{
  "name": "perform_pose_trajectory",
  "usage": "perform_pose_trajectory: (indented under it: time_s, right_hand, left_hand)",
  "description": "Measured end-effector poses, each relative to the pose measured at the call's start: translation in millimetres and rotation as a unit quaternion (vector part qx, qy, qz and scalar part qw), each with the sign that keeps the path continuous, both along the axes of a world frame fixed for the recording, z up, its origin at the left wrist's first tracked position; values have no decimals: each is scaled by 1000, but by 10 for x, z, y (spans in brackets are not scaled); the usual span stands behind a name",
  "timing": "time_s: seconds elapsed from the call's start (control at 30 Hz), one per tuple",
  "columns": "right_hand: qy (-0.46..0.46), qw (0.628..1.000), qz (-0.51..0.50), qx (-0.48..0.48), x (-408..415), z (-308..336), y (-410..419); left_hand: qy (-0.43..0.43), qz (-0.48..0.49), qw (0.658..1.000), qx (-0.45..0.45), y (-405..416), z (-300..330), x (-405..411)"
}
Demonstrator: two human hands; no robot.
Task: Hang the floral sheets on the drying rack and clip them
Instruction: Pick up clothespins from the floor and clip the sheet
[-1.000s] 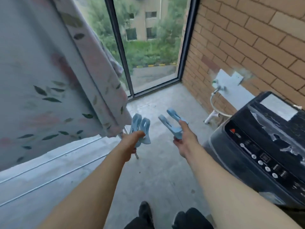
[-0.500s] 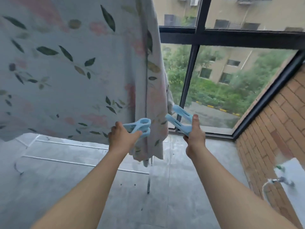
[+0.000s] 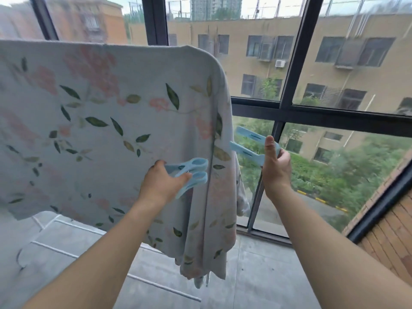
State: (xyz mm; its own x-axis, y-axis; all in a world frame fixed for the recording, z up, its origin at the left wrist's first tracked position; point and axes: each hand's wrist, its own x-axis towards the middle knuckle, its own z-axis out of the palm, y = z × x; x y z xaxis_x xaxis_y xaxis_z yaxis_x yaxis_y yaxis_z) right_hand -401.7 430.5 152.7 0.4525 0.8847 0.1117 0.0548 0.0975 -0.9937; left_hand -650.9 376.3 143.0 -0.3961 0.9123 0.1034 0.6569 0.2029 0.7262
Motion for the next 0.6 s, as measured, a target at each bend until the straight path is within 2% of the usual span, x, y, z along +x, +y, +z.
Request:
perform_pose_trajectory:
  time_s: [0.13, 0.23, 0.37, 0.6]
  right_hand:
    - [-73, 992, 71, 72, 112, 484, 292]
    - [-122, 981, 107, 107, 182, 794, 471]
    - [-131, 973, 128, 139, 272, 1064, 641]
    - [-160, 957, 134, 203, 330, 1380, 803]
  left_hand:
    - [-1, 13, 1000, 28, 163, 391, 80]
    - [36, 28, 998, 52, 231, 686, 170]
    - [76, 59, 992, 82, 242, 999, 292]
    - [102, 94, 989, 50, 121, 1209, 338]
